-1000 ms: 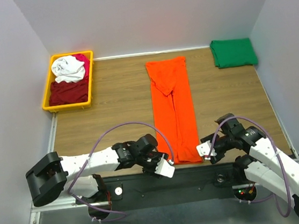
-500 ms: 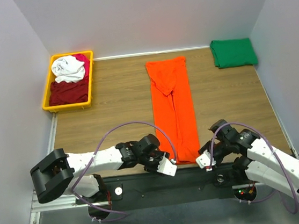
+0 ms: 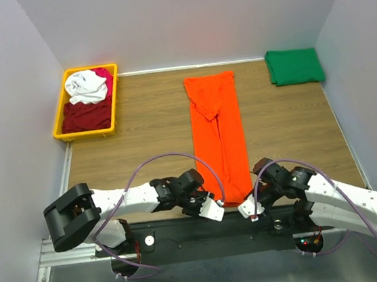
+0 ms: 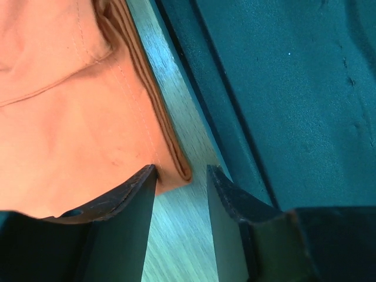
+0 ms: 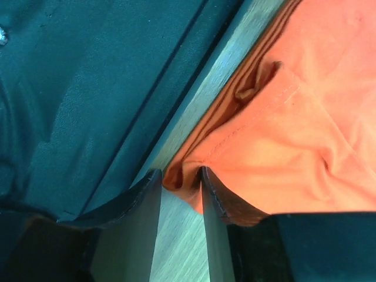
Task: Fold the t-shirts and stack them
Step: Fold the tshirt
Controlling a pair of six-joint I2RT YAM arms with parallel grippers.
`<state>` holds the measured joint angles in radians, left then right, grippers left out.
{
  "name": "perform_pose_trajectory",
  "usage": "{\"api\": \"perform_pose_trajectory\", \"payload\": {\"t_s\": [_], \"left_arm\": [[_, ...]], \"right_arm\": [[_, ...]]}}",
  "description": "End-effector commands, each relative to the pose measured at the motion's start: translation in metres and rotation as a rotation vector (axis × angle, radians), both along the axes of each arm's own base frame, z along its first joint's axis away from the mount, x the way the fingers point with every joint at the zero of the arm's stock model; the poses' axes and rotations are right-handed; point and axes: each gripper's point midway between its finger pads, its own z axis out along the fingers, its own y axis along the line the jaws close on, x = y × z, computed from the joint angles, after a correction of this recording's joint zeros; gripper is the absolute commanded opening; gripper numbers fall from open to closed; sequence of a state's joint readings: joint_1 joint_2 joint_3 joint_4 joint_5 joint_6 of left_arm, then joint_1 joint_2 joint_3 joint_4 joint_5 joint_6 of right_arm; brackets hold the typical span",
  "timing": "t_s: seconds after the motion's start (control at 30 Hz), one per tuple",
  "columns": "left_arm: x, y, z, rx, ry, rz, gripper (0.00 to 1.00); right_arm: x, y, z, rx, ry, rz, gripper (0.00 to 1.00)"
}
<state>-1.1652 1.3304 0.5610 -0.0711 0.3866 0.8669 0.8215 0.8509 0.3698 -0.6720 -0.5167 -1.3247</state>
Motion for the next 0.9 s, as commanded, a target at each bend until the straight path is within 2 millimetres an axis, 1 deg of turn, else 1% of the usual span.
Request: {"api": "perform_pose_trajectory", "payload": {"t_s": [0.0,0.07,0.1,0.13,0.2,0.23,0.27,0.3,0.33,0.4,0.43,0.47,0.5,0.53,0.57,0.6,0.63,0.67,0.8,0.83,0.87], "left_arm": [[0.004,-0.013,0.01,-0.029,-0.019,-0.017,0.48],[0.004,-0.014,0.008,-0.017,-0.011,-0.017,0.4],[0.005,-0.015,0.008,-0.014,-0.011,-0.016,0.36],[0.005,-0.014,0.007,-0.007,-0.009,-0.014,0.28],[0.005,-0.015,0.009,-0.015,-0.009,-0.014,0.19],[0.003,-0.013,0.009,-0.016,0.001,-0.012,0.11],[0.003,-0.013,0.012,-0.023,0.01,-0.01,0.07],[0.0,-0.015,0.02,-0.048,0.03,-0.013,0.04],[-0.002,-0.013,0.022,-0.044,0.048,-0.013,0.0],[-0.009,-0.015,0.033,-0.07,0.08,-0.021,0.0],[-0.01,-0.016,0.043,-0.09,0.096,-0.004,0.0],[-0.011,-0.018,0.049,-0.103,0.108,0.002,0.0],[-0.008,-0.018,0.054,-0.113,0.124,0.026,0.0],[-0.002,-0.018,0.063,-0.131,0.158,0.051,0.0],[0.004,-0.017,0.068,-0.142,0.173,0.066,0.0],[0.007,-0.016,0.071,-0.146,0.19,0.074,0.0],[0.011,-0.018,0.078,-0.166,0.208,0.073,0.0],[0.022,-0.015,0.081,-0.176,0.205,0.098,0.0],[0.047,-0.013,0.084,-0.189,0.169,0.135,0.0],[0.053,-0.015,0.085,-0.19,0.167,0.142,0.0],[0.059,-0.016,0.087,-0.195,0.161,0.149,0.0]], "right_arm": [[0.008,-0.001,-0.005,0.0,-0.058,-0.034,0.38],[0.009,-0.002,-0.005,0.011,-0.07,-0.043,0.32],[0.008,-0.002,-0.005,0.012,-0.069,-0.047,0.24],[0.011,-0.002,-0.004,0.016,-0.078,-0.058,0.15],[0.015,0.0,-0.001,0.026,-0.087,-0.085,0.11],[0.018,0.002,0.003,0.034,-0.096,-0.098,0.05],[0.02,0.004,0.007,0.044,-0.094,-0.111,0.01],[0.021,0.006,0.013,0.058,-0.076,-0.149,0.01],[0.025,0.012,0.026,0.091,-0.083,-0.171,0.01],[0.027,0.017,0.039,0.124,-0.061,-0.22,0.01],[0.026,0.017,0.044,0.132,-0.057,-0.225,0.01],[0.03,0.02,0.056,0.162,-0.078,-0.24,0.01],[0.032,0.02,0.061,0.172,-0.078,-0.268,0.01],[0.037,0.021,0.067,0.182,-0.087,-0.292,0.01],[0.043,0.019,0.07,0.174,-0.105,-0.325,0.01],[0.047,0.022,0.079,0.185,-0.103,-0.355,0.01],[0.05,0.022,0.082,0.187,-0.107,-0.372,0.01],[0.057,0.024,0.088,0.19,-0.12,-0.396,0.01],[0.077,0.027,0.098,0.212,-0.177,-0.446,0.01],[0.081,0.028,0.101,0.217,-0.184,-0.45,0.01],[0.087,0.026,0.099,0.212,-0.18,-0.466,0.01]]}}
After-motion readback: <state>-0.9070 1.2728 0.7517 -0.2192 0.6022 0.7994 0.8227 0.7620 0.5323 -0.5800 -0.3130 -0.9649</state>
